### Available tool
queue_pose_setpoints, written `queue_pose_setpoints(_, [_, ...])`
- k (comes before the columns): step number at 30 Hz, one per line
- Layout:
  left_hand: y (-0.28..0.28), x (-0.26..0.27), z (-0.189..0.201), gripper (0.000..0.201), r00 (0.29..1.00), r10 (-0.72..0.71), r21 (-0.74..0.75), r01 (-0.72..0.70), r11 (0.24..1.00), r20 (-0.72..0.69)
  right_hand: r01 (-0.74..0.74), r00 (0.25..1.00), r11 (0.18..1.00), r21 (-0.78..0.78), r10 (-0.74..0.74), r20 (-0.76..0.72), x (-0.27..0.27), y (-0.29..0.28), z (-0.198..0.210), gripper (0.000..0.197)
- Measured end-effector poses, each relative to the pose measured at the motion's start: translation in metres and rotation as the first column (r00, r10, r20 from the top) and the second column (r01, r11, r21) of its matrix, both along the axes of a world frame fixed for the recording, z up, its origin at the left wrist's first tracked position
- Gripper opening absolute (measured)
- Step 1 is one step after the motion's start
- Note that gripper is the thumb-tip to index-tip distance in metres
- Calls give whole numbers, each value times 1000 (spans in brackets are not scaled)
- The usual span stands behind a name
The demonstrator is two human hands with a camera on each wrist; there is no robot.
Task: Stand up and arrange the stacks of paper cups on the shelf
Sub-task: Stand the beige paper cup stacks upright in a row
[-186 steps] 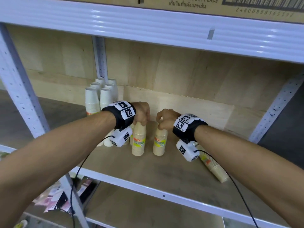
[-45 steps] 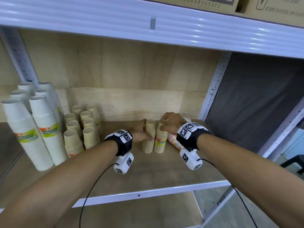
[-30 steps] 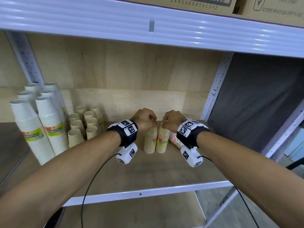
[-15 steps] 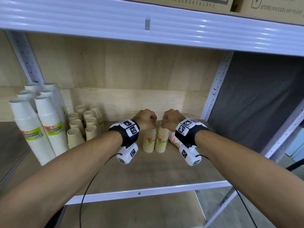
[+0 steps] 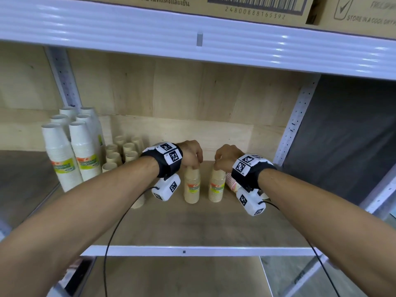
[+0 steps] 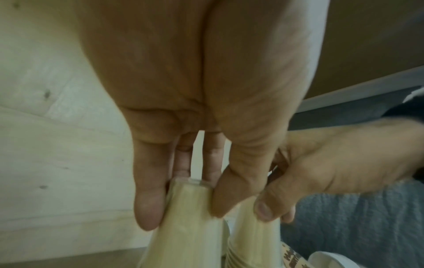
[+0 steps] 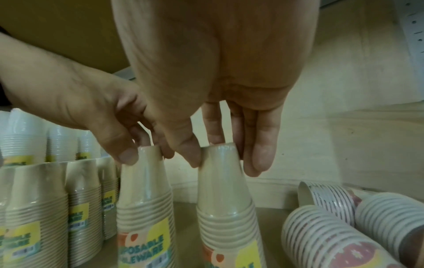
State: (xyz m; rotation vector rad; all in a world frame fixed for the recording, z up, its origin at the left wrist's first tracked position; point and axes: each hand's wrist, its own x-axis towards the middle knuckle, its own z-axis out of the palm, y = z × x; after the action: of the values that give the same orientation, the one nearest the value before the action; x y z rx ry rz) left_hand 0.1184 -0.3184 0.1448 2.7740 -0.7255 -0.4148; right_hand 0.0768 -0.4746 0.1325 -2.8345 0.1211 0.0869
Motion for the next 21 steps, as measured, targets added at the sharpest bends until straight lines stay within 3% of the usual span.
queue_pose_setpoints(12, [65,-27,24,32,982,171,188,-154,970,-75,-208,972,977,-38,202,-121,-3,69,22,30])
queue_pose_setpoints(21, [139,-49,26,36,947,303,217,-275,937,-108,-373,914,923,95,383,-131,-7,148,16,34])
